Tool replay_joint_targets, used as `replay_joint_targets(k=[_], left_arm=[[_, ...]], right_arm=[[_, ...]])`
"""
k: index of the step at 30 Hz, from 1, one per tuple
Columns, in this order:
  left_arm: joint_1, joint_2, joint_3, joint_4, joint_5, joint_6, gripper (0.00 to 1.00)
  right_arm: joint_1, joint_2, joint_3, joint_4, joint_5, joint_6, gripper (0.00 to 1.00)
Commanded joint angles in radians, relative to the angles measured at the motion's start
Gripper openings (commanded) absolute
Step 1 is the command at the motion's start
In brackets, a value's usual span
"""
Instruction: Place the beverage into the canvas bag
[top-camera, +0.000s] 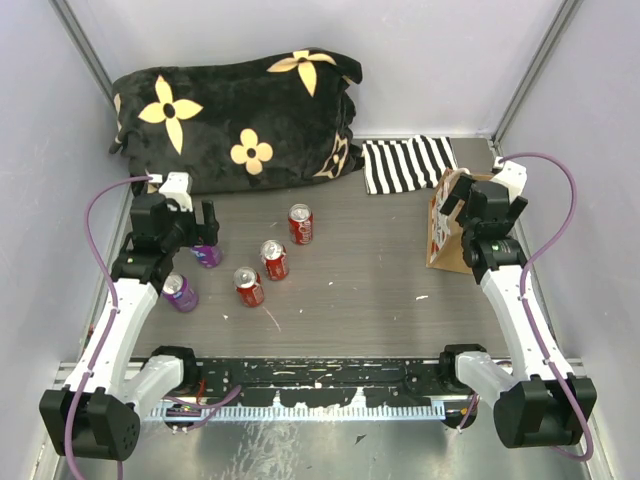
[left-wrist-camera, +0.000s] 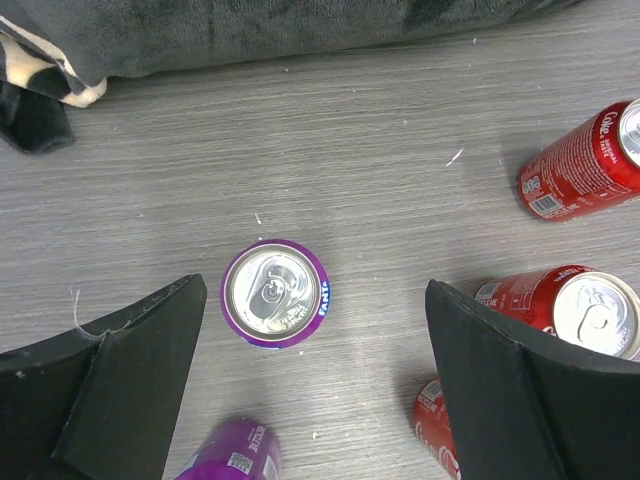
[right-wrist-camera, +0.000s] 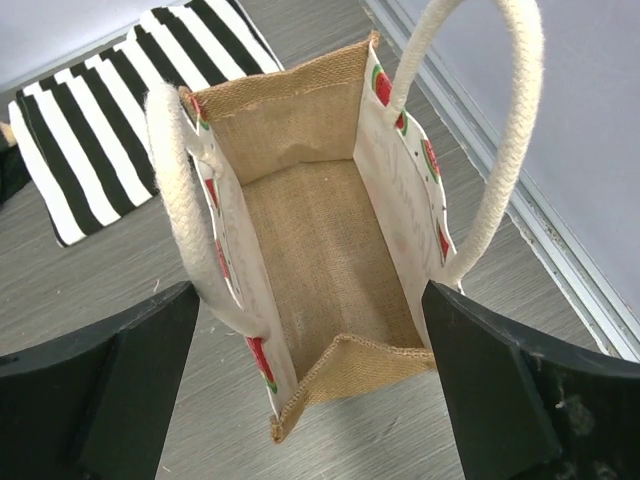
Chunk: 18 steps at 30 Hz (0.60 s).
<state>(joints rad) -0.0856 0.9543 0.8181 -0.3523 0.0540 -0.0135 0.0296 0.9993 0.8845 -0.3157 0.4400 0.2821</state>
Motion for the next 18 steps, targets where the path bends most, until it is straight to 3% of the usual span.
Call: replay_joint_targets(k=[1, 4, 6, 12, 18], left_arm=[[0.007, -0.02, -0.013, 0.036, 0.008, -0.012, 0.98], [0.007, -0.024, -0.011, 0.033, 0.004, -0.012, 0.98], [0.007, -0.027, -0.009, 0.028, 0.003, -0.01, 0.98], [0.007, -0.041, -0.017, 0.015, 0.005, -0.007, 0.98], [0.007, -0.042, -0.024, 0.014, 0.007, -0.012, 0.98]], right_arm=[[-0.006, -0.03, 0.051, 0.024, -0.091, -0.084, 1.0], [-0.006, -0.018, 0.112, -0.02, -0.286, -0.201, 1.0], [-0.006, 0.002, 0.173, -0.068, -0.339, -0.221, 1.0], [-0.007, 0.196, 0.394, -0.314, -0.293, -0.232, 1.0], [-0.007, 0.319, 0.413, -0.37, -0.313, -0.233, 0.95]])
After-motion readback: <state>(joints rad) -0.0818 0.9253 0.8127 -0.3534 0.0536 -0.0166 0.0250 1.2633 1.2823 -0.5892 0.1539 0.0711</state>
